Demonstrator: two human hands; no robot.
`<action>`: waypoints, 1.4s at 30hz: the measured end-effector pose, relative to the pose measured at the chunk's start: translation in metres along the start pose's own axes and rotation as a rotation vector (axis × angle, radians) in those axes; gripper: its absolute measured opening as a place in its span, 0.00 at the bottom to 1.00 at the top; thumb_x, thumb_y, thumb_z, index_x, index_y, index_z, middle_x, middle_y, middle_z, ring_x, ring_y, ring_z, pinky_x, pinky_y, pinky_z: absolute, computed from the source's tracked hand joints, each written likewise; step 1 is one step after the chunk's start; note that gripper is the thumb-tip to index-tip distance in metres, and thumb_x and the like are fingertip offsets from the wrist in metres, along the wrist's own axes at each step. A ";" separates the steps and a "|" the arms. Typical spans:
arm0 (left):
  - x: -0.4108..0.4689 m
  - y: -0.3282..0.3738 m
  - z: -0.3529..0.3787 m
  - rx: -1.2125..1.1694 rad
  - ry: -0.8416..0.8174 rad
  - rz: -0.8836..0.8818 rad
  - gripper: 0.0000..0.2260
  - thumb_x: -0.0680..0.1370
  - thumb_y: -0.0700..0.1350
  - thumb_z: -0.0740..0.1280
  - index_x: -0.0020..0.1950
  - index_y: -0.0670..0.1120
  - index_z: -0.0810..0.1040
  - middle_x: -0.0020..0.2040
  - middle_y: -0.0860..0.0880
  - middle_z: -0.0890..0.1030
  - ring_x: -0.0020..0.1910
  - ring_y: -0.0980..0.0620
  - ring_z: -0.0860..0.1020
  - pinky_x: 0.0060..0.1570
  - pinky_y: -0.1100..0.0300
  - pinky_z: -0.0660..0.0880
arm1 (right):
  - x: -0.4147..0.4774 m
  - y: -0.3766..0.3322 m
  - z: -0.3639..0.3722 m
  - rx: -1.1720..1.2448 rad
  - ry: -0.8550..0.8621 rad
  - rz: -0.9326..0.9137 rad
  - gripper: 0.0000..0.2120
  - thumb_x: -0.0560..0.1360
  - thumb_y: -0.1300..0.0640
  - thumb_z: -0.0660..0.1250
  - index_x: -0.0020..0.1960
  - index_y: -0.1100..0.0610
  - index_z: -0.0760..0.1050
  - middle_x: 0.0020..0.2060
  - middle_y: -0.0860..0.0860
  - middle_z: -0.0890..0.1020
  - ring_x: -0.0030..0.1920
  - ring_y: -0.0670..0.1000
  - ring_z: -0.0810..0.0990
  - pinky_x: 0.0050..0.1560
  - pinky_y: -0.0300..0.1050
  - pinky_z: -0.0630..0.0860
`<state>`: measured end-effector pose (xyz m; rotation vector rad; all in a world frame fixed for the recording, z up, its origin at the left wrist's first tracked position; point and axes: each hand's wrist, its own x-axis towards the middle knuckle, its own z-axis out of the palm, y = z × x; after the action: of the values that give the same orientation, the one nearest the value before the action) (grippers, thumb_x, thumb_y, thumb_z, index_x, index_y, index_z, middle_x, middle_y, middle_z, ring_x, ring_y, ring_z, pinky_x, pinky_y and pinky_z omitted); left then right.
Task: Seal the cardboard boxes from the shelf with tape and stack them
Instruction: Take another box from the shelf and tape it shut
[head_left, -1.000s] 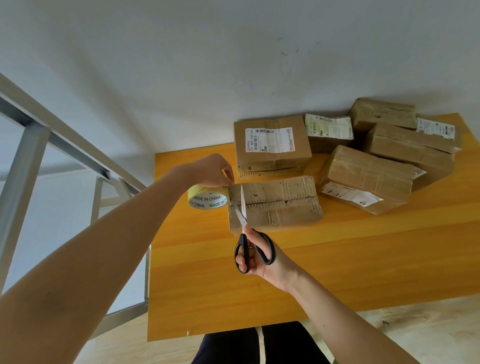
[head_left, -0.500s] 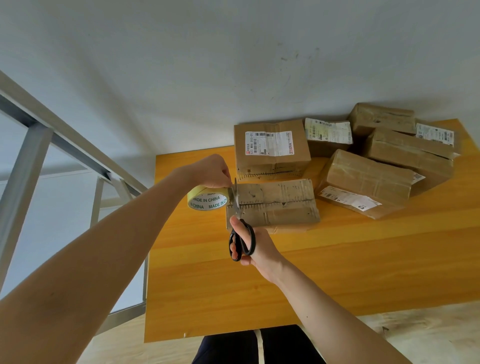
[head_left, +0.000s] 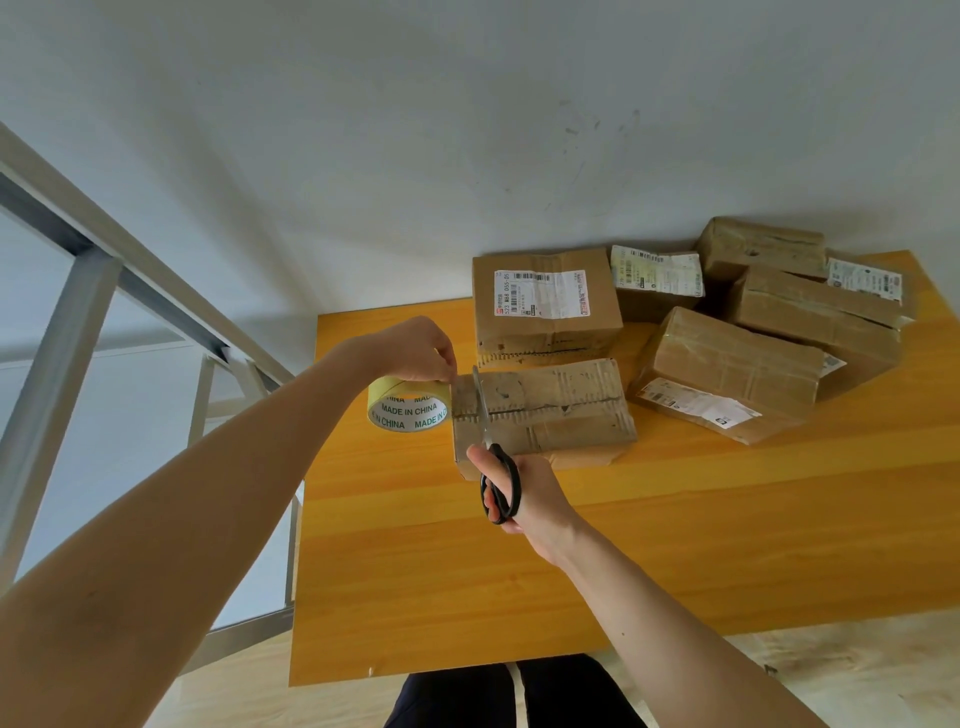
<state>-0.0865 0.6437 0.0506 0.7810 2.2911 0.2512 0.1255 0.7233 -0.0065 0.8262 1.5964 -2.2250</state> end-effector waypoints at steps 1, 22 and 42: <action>-0.002 -0.002 -0.001 -0.009 0.011 0.000 0.04 0.74 0.45 0.69 0.40 0.54 0.78 0.40 0.55 0.76 0.38 0.56 0.75 0.31 0.65 0.68 | 0.000 0.000 -0.001 -0.022 0.001 -0.002 0.25 0.68 0.38 0.72 0.31 0.58 0.72 0.24 0.52 0.74 0.23 0.48 0.71 0.22 0.37 0.61; -0.030 -0.075 0.103 0.022 0.378 -0.044 0.15 0.76 0.46 0.68 0.60 0.52 0.67 0.50 0.49 0.82 0.40 0.42 0.78 0.31 0.56 0.71 | -0.011 -0.003 -0.006 -0.253 -0.089 -0.043 0.23 0.72 0.40 0.67 0.21 0.49 0.76 0.27 0.58 0.74 0.26 0.51 0.71 0.31 0.40 0.67; -0.057 -0.042 0.167 -0.237 0.602 0.043 0.27 0.80 0.61 0.50 0.74 0.48 0.61 0.62 0.49 0.75 0.61 0.48 0.73 0.43 0.53 0.76 | -0.013 0.001 0.001 -0.393 0.035 -0.025 0.42 0.65 0.30 0.69 0.37 0.73 0.70 0.31 0.60 0.68 0.32 0.56 0.66 0.40 0.49 0.63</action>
<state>0.0387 0.5696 -0.0575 0.6946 2.7250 0.8598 0.1364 0.7206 0.0005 0.7361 1.9795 -1.8257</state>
